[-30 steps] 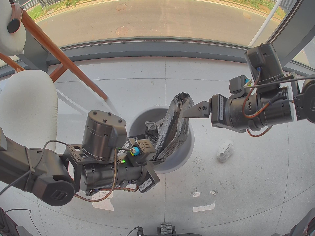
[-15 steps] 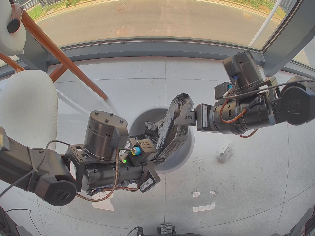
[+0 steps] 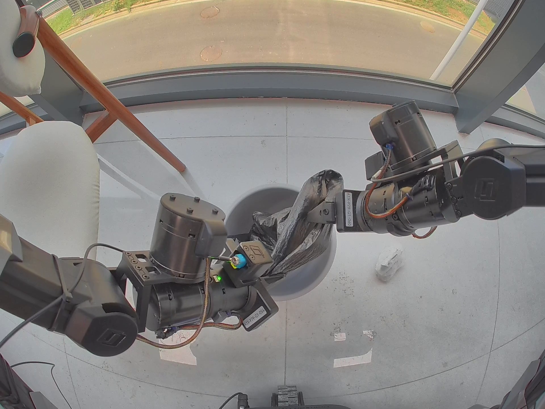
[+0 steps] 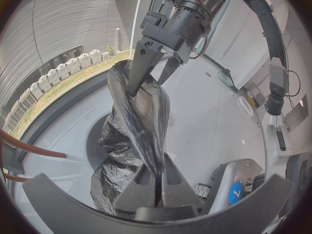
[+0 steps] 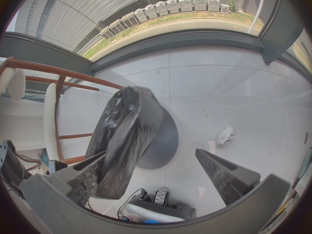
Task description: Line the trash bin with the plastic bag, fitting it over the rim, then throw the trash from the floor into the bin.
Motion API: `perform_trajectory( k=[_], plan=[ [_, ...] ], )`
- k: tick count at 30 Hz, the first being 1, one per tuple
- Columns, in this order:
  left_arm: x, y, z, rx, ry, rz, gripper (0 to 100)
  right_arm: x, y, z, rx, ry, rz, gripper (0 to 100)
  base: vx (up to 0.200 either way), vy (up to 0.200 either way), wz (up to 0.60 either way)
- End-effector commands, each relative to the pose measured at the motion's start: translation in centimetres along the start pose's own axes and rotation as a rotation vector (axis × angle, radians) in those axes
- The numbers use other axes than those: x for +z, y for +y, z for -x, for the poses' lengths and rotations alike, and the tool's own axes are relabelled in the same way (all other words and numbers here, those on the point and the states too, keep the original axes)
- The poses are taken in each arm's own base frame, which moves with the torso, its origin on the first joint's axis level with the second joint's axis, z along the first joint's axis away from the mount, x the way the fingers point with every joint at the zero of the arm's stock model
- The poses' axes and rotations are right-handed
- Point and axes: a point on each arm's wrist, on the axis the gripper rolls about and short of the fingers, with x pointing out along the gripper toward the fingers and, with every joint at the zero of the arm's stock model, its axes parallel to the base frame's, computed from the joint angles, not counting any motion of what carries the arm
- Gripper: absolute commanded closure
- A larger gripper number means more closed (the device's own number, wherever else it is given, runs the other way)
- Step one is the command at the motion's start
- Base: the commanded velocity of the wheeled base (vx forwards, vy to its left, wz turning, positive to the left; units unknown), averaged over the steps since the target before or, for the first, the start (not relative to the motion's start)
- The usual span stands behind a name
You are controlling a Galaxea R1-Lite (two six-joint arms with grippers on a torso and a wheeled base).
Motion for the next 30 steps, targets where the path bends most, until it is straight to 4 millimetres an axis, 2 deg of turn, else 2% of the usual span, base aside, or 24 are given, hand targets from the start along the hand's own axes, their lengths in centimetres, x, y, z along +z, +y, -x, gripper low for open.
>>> perform_trajectory(
  k=[1,9,10,21,30],
  plan=[
    [-0.1,0.0,-0.6,0.007,0.013,0.001,100,0.0,-0.1,-0.8,-0.019,0.006,-0.002,0,0.0,0.0,0.0],
    [-0.2,0.0,-1.7,0.017,0.03,0.001,100,-0.3,0.2,-1.3,-0.016,0.013,0.001,0,0.0,0.0,0.0],
    [-0.2,0.0,-1.8,0.015,0.033,0.0,100,-0.2,0.2,-1.4,-0.015,0.012,-0.001,100,0.0,0.0,0.0],
    [-0.1,0.1,-2.2,0.019,0.031,0.01,100,0.5,0.3,-1.9,-0.01,-0.003,-0.018,100,0.0,0.0,0.0],
    [-0.2,0.1,-2.7,0.047,0.048,0.01,100,-0.1,0.2,-2.9,-0.026,0.026,-0.001,100,0.0,0.0,0.0]
  ],
)
